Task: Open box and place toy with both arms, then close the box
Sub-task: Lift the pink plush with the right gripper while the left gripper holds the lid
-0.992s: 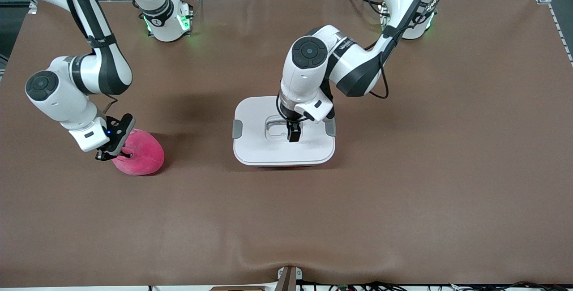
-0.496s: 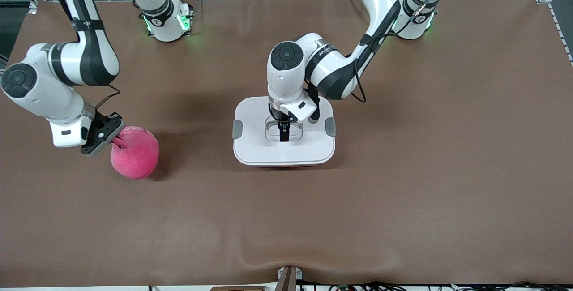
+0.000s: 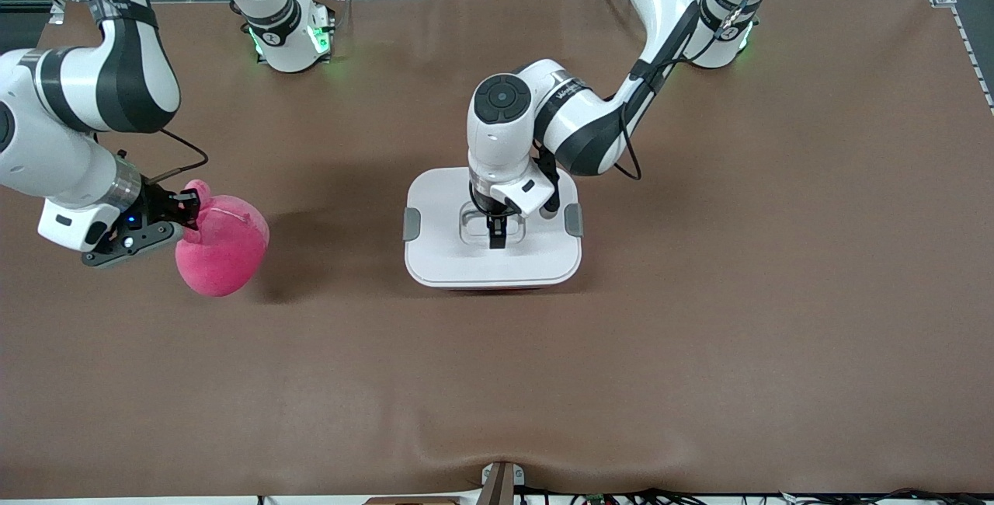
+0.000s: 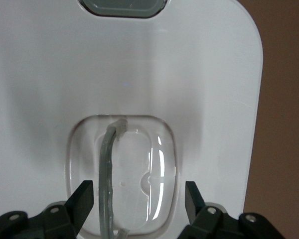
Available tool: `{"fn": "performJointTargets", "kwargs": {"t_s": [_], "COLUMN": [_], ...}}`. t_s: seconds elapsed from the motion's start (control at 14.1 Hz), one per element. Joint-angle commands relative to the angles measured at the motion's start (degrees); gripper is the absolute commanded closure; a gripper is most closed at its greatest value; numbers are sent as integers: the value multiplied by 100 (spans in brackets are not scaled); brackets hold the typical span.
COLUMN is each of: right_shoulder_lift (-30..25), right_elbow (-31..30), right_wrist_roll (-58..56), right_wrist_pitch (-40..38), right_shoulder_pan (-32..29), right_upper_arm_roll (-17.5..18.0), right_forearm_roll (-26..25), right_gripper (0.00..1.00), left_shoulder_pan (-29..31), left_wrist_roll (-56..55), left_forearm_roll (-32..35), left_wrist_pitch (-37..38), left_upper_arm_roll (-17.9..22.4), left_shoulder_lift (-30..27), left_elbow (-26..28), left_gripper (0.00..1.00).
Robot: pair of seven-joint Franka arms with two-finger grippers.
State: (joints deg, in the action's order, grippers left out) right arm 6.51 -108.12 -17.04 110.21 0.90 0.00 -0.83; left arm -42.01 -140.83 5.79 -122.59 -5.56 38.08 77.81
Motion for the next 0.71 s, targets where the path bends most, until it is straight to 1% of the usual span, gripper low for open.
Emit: {"fn": "performJointTargets", "kwargs": {"t_s": [0.0, 0.07, 0.14, 0.21, 0.35, 0.5, 0.64], "right_shoulder_lift": [-107, -89, -89, -98, -98, -98, -107], "right_elbow": [368, 518, 615, 660, 730, 783, 871], "right_wrist_roll": [726, 955, 1261, 1612, 2089, 2353, 2433], "right_wrist_pitch": [-629, -858, -1000, -1088, -1185, -1334, -1484], "right_shoulder_pan": [-2, -11, -11, -19, -37, -72, -186], "right_upper_arm_roll": [-26, -35, -35, -35, -35, -61, -61], "right_forearm_roll": [389, 460, 505, 566, 742, 1048, 1199], "right_gripper": [100, 100, 100, 100, 100, 100, 100], "left_shoulder_pan": [-44, -62, -62, -71, -71, -71, -71], "left_wrist_roll": [-23, -23, -23, -23, 3, 38, 30], "left_forearm_roll": [133, 141, 141, 141, 141, 141, 141], "left_wrist_pitch": [16, 24, 33, 42, 60, 86, 130], "left_upper_arm_roll": [20, 20, 20, 11, 11, 11, 2], "left_shoulder_lift": [-20, -20, -20, -20, -20, -20, -28], "left_elbow": [-30, -29, -12, 14, 32, 32, 41], "left_gripper": [33, 34, 37, 44, 51, 63, 65]}}
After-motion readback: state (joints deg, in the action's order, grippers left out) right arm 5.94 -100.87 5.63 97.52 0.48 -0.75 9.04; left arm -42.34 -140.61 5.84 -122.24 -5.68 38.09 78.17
